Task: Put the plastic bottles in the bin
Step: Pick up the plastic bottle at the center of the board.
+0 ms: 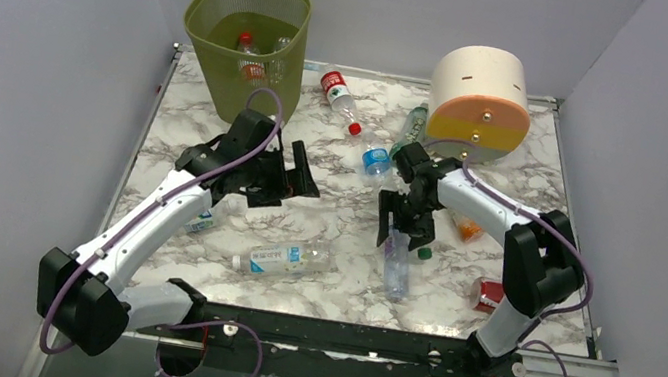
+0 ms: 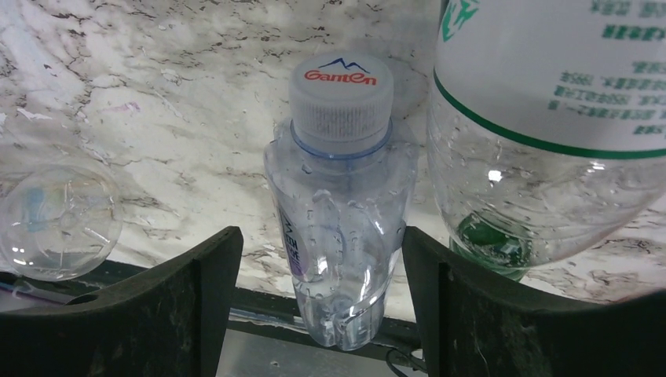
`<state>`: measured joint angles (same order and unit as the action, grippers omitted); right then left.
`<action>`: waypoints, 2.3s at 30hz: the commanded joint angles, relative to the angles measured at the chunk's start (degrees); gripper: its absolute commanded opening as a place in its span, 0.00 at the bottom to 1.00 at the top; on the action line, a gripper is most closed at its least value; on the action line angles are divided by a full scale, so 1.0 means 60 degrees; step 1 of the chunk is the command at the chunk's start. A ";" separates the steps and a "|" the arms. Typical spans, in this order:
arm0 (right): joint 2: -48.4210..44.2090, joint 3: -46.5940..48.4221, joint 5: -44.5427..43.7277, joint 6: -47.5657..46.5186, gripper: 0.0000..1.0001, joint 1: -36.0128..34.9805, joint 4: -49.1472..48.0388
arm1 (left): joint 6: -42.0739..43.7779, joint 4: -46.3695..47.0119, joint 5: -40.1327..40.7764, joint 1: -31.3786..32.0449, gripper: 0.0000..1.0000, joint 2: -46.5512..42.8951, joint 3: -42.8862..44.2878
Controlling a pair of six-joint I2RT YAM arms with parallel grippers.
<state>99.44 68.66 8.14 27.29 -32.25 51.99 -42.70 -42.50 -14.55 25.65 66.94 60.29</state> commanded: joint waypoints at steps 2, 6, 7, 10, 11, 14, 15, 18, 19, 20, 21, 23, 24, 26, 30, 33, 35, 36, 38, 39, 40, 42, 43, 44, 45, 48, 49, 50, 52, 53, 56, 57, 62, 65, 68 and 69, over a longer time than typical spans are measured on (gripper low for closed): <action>0.0352 0.0028 -0.0239 -0.0080 0.76 -0.0104 -0.0374 | -0.0410 0.0365 -0.0041 0.0367 0.99 -0.0254 -0.0104; 0.0600 0.0193 -0.0178 -0.0093 0.75 -0.0129 -0.0453 | -0.0633 0.0702 -0.0084 0.0539 0.99 -0.0115 -0.0065; 0.0647 0.0234 -0.0171 -0.0098 0.74 -0.0132 -0.0455 | -0.0657 0.0791 -0.0141 0.0568 0.99 -0.0051 -0.0034; 0.0730 0.0321 -0.0118 -0.0116 0.67 -0.0135 -0.0471 | -0.0644 0.0838 -0.0182 0.0680 0.99 0.0159 0.0165; 0.0744 0.0363 -0.0089 -0.0135 0.64 -0.0146 -0.0488 | -0.0678 0.0843 -0.0165 0.0721 0.99 0.0159 0.0175; 0.0786 0.0517 0.0006 -0.0150 0.58 -0.0184 -0.0490 | -0.0767 0.0861 -0.0126 0.0805 0.99 0.0051 0.0006; 0.0796 0.0580 0.0037 -0.0146 0.57 -0.0198 -0.0474 | -0.0812 0.0878 -0.0125 0.0808 0.99 -0.0005 -0.0074; 0.0797 0.0892 0.0226 -0.0128 0.52 -0.0218 -0.0416 | -0.0898 0.0986 -0.0145 0.0823 0.98 -0.0211 -0.0227; 0.0783 0.1035 0.0322 -0.0101 0.51 -0.0220 -0.0388 | -0.0919 0.1052 -0.0171 0.0823 0.98 -0.0270 -0.0250; 0.0750 0.1199 0.0435 -0.0076 0.51 -0.0233 -0.0350 | -0.0907 0.1116 -0.0213 0.0830 0.98 -0.0312 -0.0269; 0.0742 0.1379 0.0531 -0.0045 0.50 -0.0242 -0.0303 | -0.0898 0.1181 -0.0236 0.0837 0.98 -0.0347 -0.0275; 0.0746 0.1820 0.0707 0.0011 0.50 -0.0249 -0.0180 | -0.0883 0.1315 -0.0302 0.0837 0.98 -0.0384 -0.0326; 0.0781 0.2159 0.0804 0.0021 0.50 -0.0250 -0.0115 | -0.0882 0.1384 -0.0334 0.0837 0.98 -0.0400 -0.0352; 0.0871 0.2672 0.0993 0.0050 0.50 -0.0264 0.0045 | -0.0882 0.1597 -0.0405 0.0850 0.99 -0.0425 -0.0422; 0.1072 0.3608 0.1309 0.0121 0.50 -0.0264 0.0360 | -0.0842 0.2003 -0.0489 0.0878 0.99 -0.0474 -0.0456; 0.1213 0.4324 0.1490 0.0125 0.50 -0.0264 0.0602 | -0.0735 0.2218 -0.0482 0.0882 0.99 -0.0431 -0.0371; 0.1294 0.4781 0.1627 0.0125 0.50 -0.0264 0.0696 | -0.0649 0.2322 -0.0478 0.0888 0.99 -0.0358 -0.0271; 0.1327 0.4974 0.1693 0.0125 0.50 -0.0255 0.0740 | -0.0604 0.2368 -0.0462 0.0895 0.99 -0.0323 -0.0233; 0.1410 0.5400 0.1871 0.0152 0.50 -0.0261 0.0817 | -0.0491 0.2555 -0.0423 0.0903 0.99 -0.0310 -0.0168; 0.1451 0.5587 0.1974 0.0178 0.50 -0.0264 0.0847 | -0.0432 0.2678 -0.0383 0.0910 0.99 -0.0336 -0.0180; 0.1480 0.5762 0.2114 0.0214 0.50 -0.0257 0.0845 | -0.0371 0.2797 -0.0362 0.0911 0.99 -0.0363 -0.0187; 0.1544 0.6086 0.2382 0.0285 0.50 -0.0265 0.0817 | -0.0253 0.3025 -0.0345 0.0911 0.99 -0.0360 -0.0239; 0.1571 0.6225 0.2503 0.0326 0.50 -0.0265 0.0793 | -0.0208 0.3090 -0.0344 0.0911 0.99 -0.0346 -0.0259; 0.1598 0.6356 0.2605 0.0375 0.51 -0.0265 0.0772 | -0.0175 0.3180 -0.0344 0.0924 0.99 -0.0346 -0.0276; 0.1660 0.6519 0.2720 0.0418 0.51 -0.0265 0.0773 | -0.0147 0.3278 -0.0337 0.0957 0.99 -0.0353 -0.0318; 0.1849 0.7055 0.3141 0.0532 0.51 -0.0262 0.0854 | -0.0003 0.3524 -0.0102 0.1072 0.99 -0.0448 -0.0385; 0.1913 0.7214 0.3221 0.0578 0.51 -0.0264 0.0875 | 0.0059 0.3586 -0.0001 0.1105 0.99 -0.0492 -0.0403; 0.1963 0.7373 0.3346 0.0634 0.51 -0.0265 0.0885 | 0.0120 0.3634 0.0094 0.1135 0.99 -0.0525 -0.0422; 0.2038 0.7582 0.3632 0.0768 0.51 -0.0265 0.0862 | 0.0217 0.3704 0.0278 0.1183 0.99 -0.0528 -0.0450; 0.2044 0.7661 0.3744 0.0837 0.51 -0.0261 0.0826 | 0.0261 0.3713 0.0374 0.1214 0.99 -0.0535 -0.0454; 0.2075 0.7865 0.4119 0.0982 0.50 -0.0265 0.0773 | 0.0406 0.3776 0.0669 0.1310 0.99 -0.0467 -0.0430; 0.2074 0.7900 0.4235 0.1032 0.50 -0.0263 0.0751 | 0.0458 0.3784 0.0780 0.1347 0.99 -0.0441 -0.0424; 0.2000 0.7907 0.4843 0.1217 0.50 -0.0264 0.0617 | 0.0651 0.3762 0.1273 0.1494 0.99 -0.0243 -0.0323; 0.1889 0.7825 0.5085 0.1326 0.50 -0.0264 0.0534 | 0.0681 0.3769 0.1399 0.1590 0.99 -0.0080 -0.0228; 0.1760 0.7687 0.5269 0.1447 0.50 -0.0265 0.0406 | 0.0724 0.3772 0.1530 0.1749 0.99 0.0117 -0.0064; 0.1735 0.7652 0.5351 0.1519 0.50 -0.0265 0.0347 | 0.0762 0.3765 0.1567 0.1810 0.98 0.0199 0.0005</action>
<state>111.11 114.32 34.35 33.65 -33.39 55.83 -39.92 -20.82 -8.54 35.20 66.15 58.41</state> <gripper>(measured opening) 0.513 0.989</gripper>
